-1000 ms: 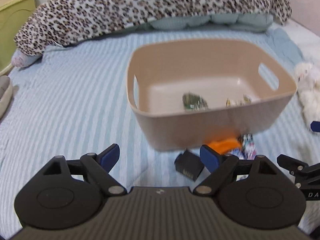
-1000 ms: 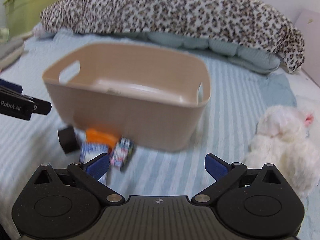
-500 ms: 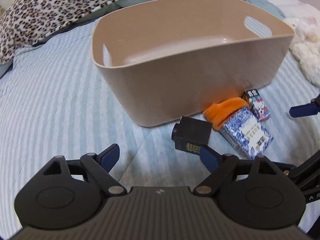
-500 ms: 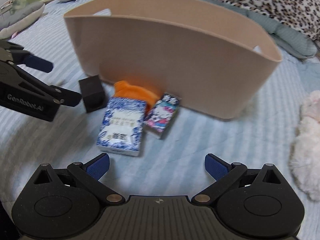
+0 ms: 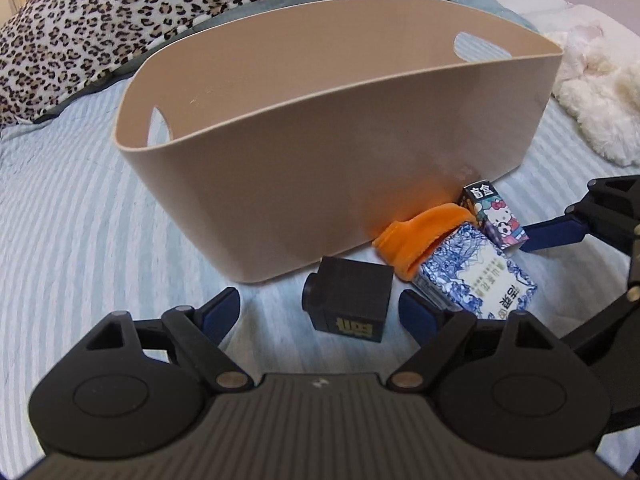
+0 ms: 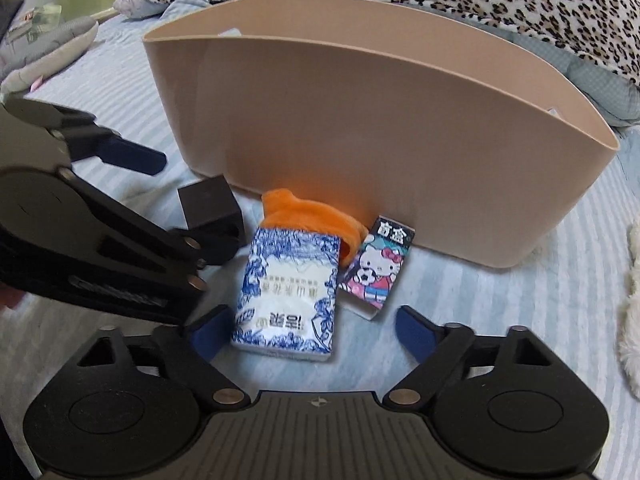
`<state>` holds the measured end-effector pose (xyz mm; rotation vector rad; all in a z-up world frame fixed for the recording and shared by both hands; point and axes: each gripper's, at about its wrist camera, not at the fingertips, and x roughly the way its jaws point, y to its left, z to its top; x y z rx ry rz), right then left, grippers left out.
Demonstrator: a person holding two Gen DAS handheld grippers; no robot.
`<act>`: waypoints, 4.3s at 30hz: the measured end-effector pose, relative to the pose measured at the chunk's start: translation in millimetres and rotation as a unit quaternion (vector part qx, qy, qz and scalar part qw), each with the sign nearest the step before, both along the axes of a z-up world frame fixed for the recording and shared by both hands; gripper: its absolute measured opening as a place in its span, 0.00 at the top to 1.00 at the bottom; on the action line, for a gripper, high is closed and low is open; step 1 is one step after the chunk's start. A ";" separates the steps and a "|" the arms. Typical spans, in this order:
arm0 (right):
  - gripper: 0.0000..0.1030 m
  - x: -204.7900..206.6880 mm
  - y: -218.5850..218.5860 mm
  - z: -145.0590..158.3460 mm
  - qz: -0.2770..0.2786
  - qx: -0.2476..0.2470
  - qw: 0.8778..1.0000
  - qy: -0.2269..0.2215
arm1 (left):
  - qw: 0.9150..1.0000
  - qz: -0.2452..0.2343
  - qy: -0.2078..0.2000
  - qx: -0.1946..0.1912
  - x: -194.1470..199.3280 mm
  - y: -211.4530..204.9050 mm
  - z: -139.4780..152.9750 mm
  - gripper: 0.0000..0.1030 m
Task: Organize objects
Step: 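Grasp the black small box with left tool while right tool grasps the blue-and-white box, then carry both boxes over the basket and open both tools to drop them, then grasp the orange cloth with left tool while right tool grasps the Hello Kitty box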
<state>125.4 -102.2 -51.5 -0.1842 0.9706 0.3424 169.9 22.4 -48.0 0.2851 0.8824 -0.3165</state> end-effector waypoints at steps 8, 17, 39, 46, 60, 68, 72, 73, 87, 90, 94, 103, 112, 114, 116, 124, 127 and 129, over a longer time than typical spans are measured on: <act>0.57 -11.9 -10.0 11.1 0.026 0.017 0.999 0.014 | 1.000 -0.012 0.020 -0.009 -1.5 3.1 -1.8 0.55; 0.58 -18.3 -28.5 19.9 0.048 0.022 0.999 0.004 | 1.000 -0.009 0.008 -0.022 -12.0 14.4 19.8 0.56; 0.58 -35.6 -66.1 102.4 0.001 0.056 0.988 -0.142 | 0.993 0.001 -0.107 -0.051 -54.0 21.0 94.5 0.56; 0.58 -28.6 -75.9 123.6 -0.029 0.068 0.980 -0.185 | 0.984 0.019 -0.165 -0.069 -50.7 21.6 129.3 0.55; 0.58 25.1 -87.6 128.3 -0.121 0.098 0.961 -0.228 | 0.976 0.088 -0.191 -0.061 11.0 -3.2 125.8 0.56; 0.58 65.6 -78.4 104.7 -0.153 0.089 0.962 -0.208 | 0.977 0.154 -0.128 -0.067 69.1 -16.5 87.7 0.56; 0.58 84.4 -72.7 84.8 -0.166 0.078 0.969 -0.169 | 0.978 0.180 -0.085 -0.061 89.7 -21.5 67.8 0.56; 0.58 88.3 -70.9 78.9 -0.167 0.073 0.970 -0.160 | 0.978 0.182 -0.073 -0.068 92.7 -21.5 63.9 0.56; 0.41 79.1 -61.4 74.9 -0.151 0.043 0.975 -0.154 | 0.981 0.160 -0.087 -0.065 76.1 -25.4 70.4 0.35; 0.29 66.4 -62.9 88.7 -0.143 0.047 0.975 -0.166 | 0.977 0.164 -0.108 -0.078 60.5 -20.3 90.4 0.22; 0.10 46.7 -62.3 104.8 -0.124 0.028 0.976 -0.179 | 0.975 0.167 -0.125 -0.077 40.2 -13.1 111.9 0.14; 0.04 10.3 -83.2 112.9 -0.107 0.013 0.985 -0.132 | 0.978 0.166 -0.101 -0.070 3.3 3.8 126.8 0.13; 0.04 -3.7 -93.7 91.1 -0.090 -0.017 0.992 -0.086 | 0.989 0.141 -0.031 -0.042 -14.1 3.5 104.1 0.13; 0.04 -4.2 -93.8 85.6 -0.086 -0.021 0.993 -0.077 | 0.989 0.141 -0.019 -0.034 -13.6 3.9 94.6 0.13; 0.04 -3.4 -91.6 80.3 -0.082 -0.025 0.994 -0.067 | 0.989 0.143 -0.004 -0.027 -10.6 5.3 83.7 0.13; 0.04 3.9 -76.8 55.2 -0.057 -0.044 0.997 -0.035 | 0.987 0.149 0.050 -0.020 8.2 5.0 42.1 0.13; 0.04 9.1 -73.1 44.3 -0.051 -0.044 0.997 -0.020 | 0.986 0.154 0.061 -0.034 14.7 4.1 31.4 0.13; 0.04 13.7 -70.6 37.3 -0.047 -0.042 0.998 -0.011 | 0.984 0.157 0.065 -0.044 17.8 2.3 26.9 0.13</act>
